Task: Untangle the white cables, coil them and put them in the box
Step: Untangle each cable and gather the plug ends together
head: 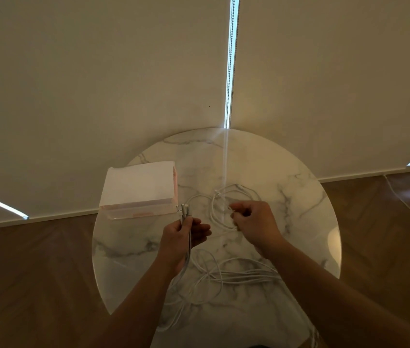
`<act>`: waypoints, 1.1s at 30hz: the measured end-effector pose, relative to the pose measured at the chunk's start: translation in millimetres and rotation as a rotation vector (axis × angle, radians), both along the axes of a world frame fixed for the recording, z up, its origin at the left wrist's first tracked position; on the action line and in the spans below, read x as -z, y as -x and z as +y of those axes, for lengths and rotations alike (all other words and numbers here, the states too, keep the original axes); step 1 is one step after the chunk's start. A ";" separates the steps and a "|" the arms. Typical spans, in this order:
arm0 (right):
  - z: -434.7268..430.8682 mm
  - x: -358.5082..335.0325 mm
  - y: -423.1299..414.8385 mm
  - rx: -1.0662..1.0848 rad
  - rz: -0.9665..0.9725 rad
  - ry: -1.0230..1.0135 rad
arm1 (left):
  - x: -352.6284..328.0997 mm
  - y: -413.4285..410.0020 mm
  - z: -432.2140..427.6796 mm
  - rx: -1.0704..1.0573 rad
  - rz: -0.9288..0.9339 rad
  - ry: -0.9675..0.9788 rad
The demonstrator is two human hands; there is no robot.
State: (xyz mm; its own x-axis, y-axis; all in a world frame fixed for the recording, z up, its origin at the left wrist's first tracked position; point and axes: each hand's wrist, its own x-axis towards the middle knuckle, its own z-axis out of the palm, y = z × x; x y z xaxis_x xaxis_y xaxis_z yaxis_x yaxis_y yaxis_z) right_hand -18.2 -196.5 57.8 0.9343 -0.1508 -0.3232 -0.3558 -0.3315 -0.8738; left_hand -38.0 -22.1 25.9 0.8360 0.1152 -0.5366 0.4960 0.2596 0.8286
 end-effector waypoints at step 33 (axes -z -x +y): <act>23.2 -3.7 -38.0 -0.456 0.013 0.145 | -5.1 8.5 -4.3 0.180 -0.066 -0.081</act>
State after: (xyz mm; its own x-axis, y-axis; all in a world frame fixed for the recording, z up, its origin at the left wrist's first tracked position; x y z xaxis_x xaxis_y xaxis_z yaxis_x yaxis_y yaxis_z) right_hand 19.8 -173.3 61.5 0.9116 0.2294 -0.3412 -0.1560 -0.5748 -0.8033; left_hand -46.5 -26.4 31.0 0.8801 0.0011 -0.4747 0.4721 0.1031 0.8755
